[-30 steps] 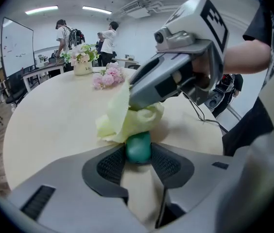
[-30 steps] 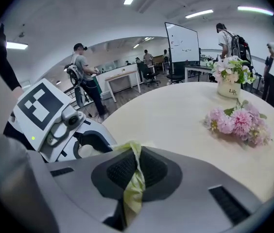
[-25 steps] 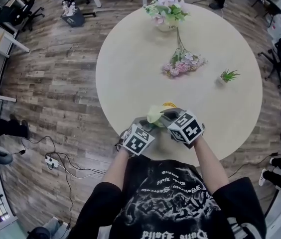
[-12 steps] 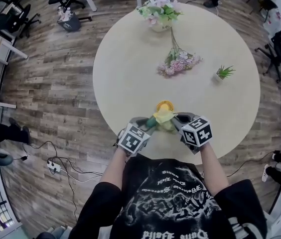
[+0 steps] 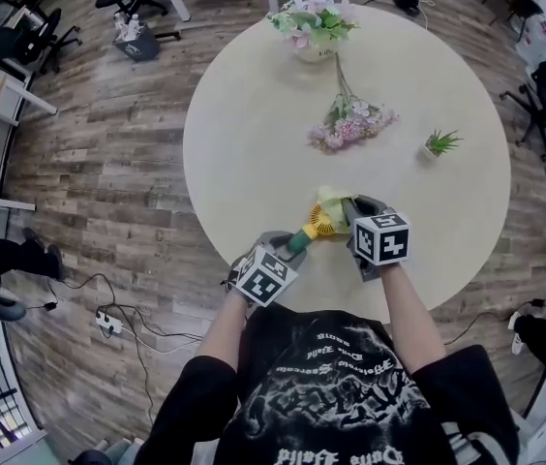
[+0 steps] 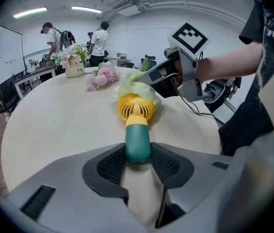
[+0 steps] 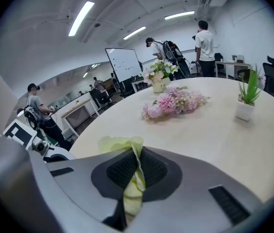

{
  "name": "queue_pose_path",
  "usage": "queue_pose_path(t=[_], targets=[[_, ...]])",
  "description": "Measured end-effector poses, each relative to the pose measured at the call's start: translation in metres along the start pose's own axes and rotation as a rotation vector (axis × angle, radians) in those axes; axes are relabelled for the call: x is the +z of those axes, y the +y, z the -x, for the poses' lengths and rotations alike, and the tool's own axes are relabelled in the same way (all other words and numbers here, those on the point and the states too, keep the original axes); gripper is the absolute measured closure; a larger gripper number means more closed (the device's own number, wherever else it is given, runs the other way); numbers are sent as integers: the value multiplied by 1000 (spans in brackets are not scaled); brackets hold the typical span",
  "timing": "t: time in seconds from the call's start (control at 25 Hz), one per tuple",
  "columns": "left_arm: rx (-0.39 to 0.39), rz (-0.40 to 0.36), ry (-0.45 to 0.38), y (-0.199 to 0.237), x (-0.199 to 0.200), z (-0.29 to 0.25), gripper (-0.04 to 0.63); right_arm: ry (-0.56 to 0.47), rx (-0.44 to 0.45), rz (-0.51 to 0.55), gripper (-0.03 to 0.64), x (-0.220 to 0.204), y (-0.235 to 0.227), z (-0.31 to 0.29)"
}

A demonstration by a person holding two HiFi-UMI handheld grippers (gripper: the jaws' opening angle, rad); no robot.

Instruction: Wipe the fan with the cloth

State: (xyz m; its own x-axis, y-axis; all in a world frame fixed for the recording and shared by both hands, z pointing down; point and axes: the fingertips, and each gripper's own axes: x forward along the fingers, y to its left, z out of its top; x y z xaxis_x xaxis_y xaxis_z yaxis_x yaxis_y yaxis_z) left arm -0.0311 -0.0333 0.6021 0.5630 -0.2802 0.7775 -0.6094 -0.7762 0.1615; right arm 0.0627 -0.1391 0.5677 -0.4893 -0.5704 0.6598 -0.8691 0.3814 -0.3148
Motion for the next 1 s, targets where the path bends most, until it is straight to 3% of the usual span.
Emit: queue_pose_path(t=[0.12, 0.36, 0.72, 1.0], targets=[[-5, 4, 16, 0, -2, 0, 413, 33, 29, 110, 594, 9, 16, -16], [21, 34, -25, 2, -1, 1, 413, 160, 83, 465, 594, 13, 55, -31], [16, 61, -51, 2, -2, 2, 413, 243, 223, 625, 594, -10, 102, -31], [22, 68, -81, 3, -2, 3, 413, 309, 231, 705, 594, -30, 113, -26]])
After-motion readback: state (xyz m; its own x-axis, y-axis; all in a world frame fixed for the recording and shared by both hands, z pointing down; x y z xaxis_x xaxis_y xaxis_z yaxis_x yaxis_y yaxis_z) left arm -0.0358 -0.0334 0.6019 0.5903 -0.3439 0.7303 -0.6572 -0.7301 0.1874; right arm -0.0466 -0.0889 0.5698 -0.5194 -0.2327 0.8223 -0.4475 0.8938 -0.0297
